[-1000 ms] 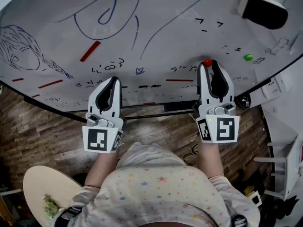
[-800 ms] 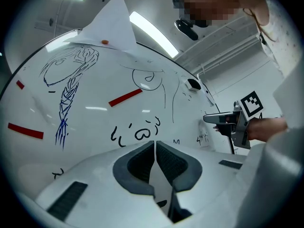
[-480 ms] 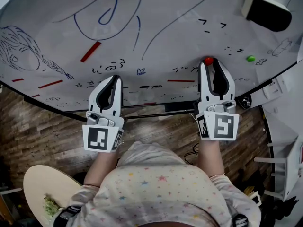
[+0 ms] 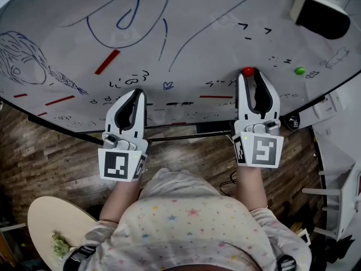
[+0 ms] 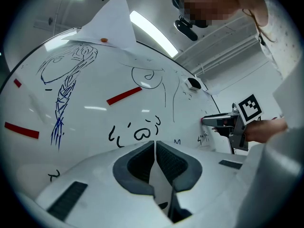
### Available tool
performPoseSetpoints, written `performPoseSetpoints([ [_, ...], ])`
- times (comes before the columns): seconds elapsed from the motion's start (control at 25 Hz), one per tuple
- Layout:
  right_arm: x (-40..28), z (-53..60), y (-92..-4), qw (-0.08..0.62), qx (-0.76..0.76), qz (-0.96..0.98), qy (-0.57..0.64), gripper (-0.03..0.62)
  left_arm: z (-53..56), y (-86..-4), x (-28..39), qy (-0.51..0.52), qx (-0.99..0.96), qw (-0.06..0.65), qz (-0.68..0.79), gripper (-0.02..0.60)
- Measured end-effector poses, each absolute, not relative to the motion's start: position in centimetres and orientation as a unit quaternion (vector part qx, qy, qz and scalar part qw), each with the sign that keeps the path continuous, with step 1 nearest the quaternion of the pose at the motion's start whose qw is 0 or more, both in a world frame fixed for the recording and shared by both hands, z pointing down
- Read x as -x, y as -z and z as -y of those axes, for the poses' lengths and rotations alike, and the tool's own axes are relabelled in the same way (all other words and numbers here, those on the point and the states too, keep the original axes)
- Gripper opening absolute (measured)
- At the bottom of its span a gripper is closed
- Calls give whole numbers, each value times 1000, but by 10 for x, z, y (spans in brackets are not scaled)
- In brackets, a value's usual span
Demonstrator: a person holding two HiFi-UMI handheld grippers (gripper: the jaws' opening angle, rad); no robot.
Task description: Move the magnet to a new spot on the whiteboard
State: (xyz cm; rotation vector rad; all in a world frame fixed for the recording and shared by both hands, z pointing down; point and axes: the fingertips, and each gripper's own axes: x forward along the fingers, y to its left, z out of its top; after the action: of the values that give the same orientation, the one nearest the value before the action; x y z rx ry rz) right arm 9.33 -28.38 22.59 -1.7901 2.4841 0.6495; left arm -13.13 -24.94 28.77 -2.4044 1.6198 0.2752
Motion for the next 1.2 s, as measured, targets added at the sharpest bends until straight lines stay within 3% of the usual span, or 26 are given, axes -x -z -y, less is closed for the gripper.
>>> performPoseSetpoints([
  [0.44,-91,284,-227,-11,578,-783,-231,127,247,-288,132,-95,819,115,-553,23],
  [0.8,-85,281,-229,-17,569,-790,-227,210,244,-289,132,-93,819,114,-554,23],
  [1.2,-91,273,-231,-2,573,-792,-209,216,239,-288,129,-90,822,115,-551,23],
])
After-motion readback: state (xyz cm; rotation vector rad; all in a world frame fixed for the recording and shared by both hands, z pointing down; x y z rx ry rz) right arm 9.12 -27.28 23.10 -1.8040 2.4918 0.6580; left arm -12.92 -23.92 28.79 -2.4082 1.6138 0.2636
